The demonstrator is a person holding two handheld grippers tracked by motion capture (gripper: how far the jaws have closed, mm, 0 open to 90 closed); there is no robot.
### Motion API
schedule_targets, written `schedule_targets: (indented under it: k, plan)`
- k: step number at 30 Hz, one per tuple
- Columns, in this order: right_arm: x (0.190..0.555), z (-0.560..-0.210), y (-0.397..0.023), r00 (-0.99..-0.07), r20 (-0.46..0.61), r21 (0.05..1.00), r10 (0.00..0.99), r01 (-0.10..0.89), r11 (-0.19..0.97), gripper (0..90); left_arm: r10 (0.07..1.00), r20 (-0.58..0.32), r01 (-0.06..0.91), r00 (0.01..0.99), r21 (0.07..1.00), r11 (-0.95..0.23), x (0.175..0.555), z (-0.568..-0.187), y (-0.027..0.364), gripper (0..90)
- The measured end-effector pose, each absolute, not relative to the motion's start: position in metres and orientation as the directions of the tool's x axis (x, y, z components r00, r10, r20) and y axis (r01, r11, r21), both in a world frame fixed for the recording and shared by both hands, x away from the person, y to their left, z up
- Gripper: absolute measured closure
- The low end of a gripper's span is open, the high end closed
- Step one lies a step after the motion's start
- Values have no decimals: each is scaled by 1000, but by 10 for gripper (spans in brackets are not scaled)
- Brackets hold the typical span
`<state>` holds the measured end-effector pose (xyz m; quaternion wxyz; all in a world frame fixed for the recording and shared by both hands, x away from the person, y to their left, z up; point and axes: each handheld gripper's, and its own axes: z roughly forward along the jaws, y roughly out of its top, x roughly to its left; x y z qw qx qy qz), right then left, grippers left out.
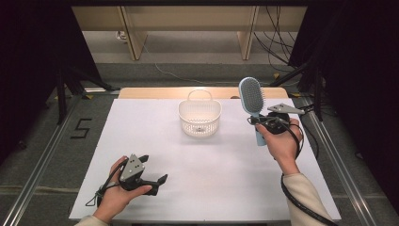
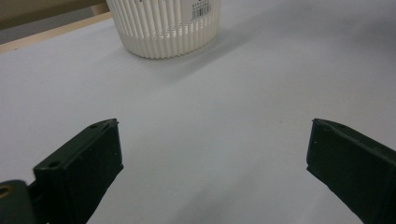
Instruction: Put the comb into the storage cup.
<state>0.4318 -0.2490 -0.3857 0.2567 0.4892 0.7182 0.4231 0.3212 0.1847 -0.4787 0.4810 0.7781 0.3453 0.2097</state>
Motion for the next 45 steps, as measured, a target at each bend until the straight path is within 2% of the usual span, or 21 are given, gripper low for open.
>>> schedule_targets:
  k: [45]
  plan:
    - [437, -378, -235, -407, 46, 874, 912, 459, 160, 707, 736, -6, 335, 677, 893, -300, 321, -479, 184, 29]
